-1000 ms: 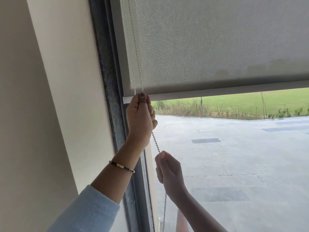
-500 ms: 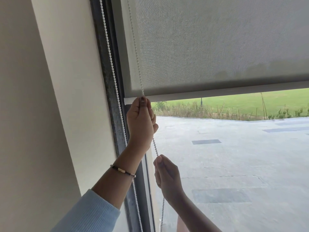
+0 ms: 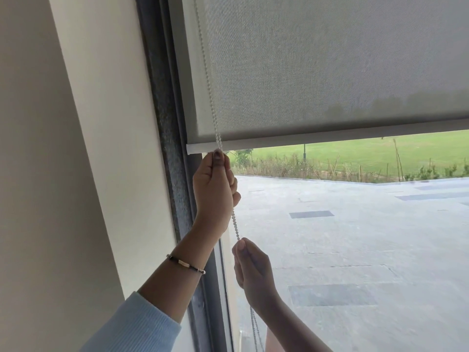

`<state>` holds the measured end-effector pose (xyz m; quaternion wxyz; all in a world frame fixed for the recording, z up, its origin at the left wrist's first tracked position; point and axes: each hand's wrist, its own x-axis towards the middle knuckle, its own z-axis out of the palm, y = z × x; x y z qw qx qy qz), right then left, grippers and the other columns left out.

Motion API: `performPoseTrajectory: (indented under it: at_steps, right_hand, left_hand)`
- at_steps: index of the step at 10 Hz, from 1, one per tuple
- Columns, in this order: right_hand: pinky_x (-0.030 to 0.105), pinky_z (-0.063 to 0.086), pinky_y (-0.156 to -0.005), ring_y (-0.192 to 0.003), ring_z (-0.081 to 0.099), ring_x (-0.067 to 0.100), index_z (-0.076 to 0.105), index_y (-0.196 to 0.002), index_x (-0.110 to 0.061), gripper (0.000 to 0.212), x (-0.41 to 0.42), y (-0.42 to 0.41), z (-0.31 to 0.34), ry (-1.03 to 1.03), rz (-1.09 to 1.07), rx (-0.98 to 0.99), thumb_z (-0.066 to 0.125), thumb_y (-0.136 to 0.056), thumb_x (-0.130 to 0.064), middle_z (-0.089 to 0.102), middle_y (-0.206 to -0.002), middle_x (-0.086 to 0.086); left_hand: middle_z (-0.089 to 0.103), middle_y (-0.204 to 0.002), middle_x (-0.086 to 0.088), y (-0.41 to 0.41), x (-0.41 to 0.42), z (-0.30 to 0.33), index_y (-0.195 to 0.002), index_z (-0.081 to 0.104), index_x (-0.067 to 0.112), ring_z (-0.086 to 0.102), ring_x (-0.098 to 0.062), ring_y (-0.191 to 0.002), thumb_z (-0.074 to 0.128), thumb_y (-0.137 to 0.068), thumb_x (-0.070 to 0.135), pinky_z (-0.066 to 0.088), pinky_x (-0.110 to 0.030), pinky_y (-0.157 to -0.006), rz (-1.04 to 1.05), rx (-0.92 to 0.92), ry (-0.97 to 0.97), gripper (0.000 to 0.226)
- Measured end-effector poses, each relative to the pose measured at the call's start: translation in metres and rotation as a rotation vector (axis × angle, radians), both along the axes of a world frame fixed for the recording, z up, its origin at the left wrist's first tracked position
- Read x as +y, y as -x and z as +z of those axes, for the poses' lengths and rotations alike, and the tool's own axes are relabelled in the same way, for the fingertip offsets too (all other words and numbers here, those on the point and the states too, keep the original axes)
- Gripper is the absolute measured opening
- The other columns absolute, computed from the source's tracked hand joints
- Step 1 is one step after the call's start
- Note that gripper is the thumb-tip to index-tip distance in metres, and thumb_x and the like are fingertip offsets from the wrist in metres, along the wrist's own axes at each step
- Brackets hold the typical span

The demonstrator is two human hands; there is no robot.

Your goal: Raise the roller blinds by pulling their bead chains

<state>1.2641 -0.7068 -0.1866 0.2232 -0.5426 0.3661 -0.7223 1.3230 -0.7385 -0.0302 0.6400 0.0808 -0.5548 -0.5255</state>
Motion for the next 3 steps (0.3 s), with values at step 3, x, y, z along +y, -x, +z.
performPoseTrajectory:
  at_steps: [3]
  right_hand:
    - [0.021, 0.037, -0.054, -0.057, 0.045, 0.011, 0.060, -0.085, -0.012, 0.035, 0.006, 0.014, -0.002, -0.001, -0.085, 0.080, 0.043, -0.102, -0.038, 0.050, -0.063, -0.004]
  left_hand:
    - [0.059, -0.083, -0.002, 0.001, -0.005, 0.005, -0.109, 0.059, 0.012, 0.055, -0.014, -0.068, 0.041, -0.104, 0.017, 0.047, -0.040, -0.062, 0.481, -0.177, 0.141, 0.019]
